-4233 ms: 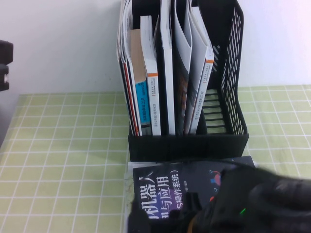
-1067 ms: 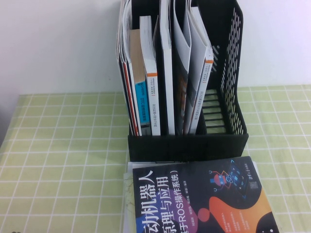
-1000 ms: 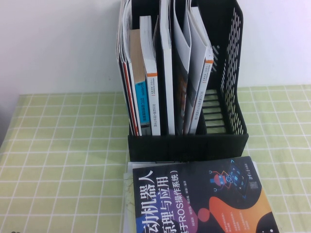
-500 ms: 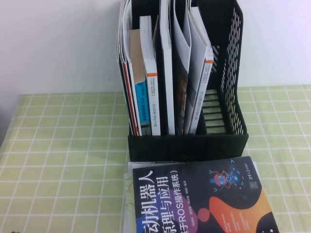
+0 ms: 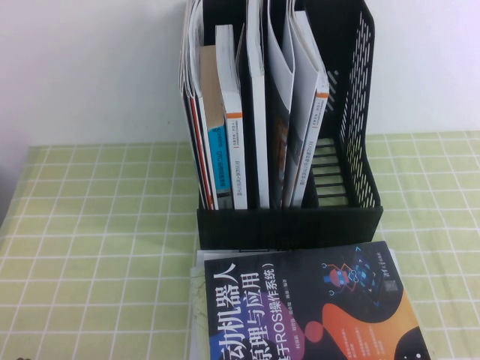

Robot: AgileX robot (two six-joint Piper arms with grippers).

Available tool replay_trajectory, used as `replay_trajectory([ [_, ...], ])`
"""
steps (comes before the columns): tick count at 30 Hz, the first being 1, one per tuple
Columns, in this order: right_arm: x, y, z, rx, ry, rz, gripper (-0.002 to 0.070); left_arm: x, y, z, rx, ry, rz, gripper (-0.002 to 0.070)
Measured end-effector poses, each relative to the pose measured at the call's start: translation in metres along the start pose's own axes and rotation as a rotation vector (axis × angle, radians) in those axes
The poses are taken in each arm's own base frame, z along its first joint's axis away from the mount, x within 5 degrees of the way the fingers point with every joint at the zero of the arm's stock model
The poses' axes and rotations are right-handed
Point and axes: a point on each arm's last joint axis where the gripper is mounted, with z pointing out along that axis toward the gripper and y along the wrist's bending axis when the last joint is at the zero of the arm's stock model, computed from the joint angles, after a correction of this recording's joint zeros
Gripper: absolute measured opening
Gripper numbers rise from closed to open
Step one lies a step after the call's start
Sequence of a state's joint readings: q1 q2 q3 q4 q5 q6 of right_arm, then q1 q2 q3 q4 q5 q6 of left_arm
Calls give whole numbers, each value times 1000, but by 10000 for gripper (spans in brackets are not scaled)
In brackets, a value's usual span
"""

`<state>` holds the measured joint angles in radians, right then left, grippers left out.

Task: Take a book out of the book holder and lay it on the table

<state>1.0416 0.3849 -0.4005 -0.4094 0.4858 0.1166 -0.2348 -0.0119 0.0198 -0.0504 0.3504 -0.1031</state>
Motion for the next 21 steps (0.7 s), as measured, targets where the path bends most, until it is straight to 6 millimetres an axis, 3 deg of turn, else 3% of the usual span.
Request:
replay_trajectory([
  [4,3,-10,-8,107,-8,40,1,0,0,0,0,0,0,-3],
  [8,12,-25,-21,354,-24,148,1,0,0,0,0,2,5,-3],
  [12,26,-25,-37,571,-121,315,1,0,0,0,0,2,5,-3],
  [16,55,-13,-39,715,-165,476,1,0,0,0,0,2,5,-3],
  [21,94,-6,-22,777,7,608,1,0,0,0,0,2,5,-3],
])
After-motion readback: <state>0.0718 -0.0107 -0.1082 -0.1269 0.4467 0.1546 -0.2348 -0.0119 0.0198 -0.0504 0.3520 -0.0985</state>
